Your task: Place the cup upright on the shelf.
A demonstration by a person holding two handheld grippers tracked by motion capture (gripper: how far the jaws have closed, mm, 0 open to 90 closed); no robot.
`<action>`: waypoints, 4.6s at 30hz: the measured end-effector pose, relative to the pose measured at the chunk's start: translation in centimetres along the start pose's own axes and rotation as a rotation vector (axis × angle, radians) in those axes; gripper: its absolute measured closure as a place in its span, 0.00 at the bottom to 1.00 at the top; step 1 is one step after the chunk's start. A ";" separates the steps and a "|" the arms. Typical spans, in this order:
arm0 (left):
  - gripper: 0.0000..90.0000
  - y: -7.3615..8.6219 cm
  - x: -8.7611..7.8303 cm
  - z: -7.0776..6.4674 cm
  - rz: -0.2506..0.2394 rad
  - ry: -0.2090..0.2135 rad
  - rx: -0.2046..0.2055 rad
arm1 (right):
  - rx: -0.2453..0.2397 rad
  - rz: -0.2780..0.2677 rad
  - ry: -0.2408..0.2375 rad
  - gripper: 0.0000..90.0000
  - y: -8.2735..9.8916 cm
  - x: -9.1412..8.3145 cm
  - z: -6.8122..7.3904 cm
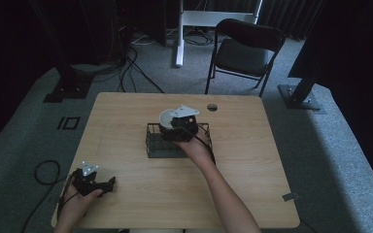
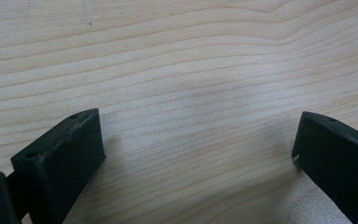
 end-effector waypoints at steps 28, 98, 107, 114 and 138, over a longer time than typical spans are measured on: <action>0.03 0.0 0.0 0.0 0.000 0.001 -0.001 | 0.097 0.111 0.048 0.22 4.0 2.6 -1.5; 0.03 0.0 0.0 0.0 0.001 0.000 0.000 | 0.096 0.039 0.064 0.14 8.3 -7.1 -6.4; 0.03 0.0 0.0 0.0 0.001 0.001 -0.001 | 0.113 0.047 0.105 0.14 10.2 -8.4 -8.1; 0.03 0.0 0.0 0.0 0.001 0.000 -0.001 | 0.143 0.047 0.136 0.14 11.9 -9.3 -9.7; 0.03 0.0 0.0 0.0 0.000 0.000 0.000 | 0.231 0.083 0.259 0.14 18.6 -12.2 -14.5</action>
Point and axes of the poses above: each handheld gripper's, and its own axes: x roughly forward along the jaws, y roughly out of its underside, z roughly to its left, the point moved 9 cm from there along x, roughly forward along the jaws, and after that the axes turned 6 degrees about x, right-handed, at the moved point
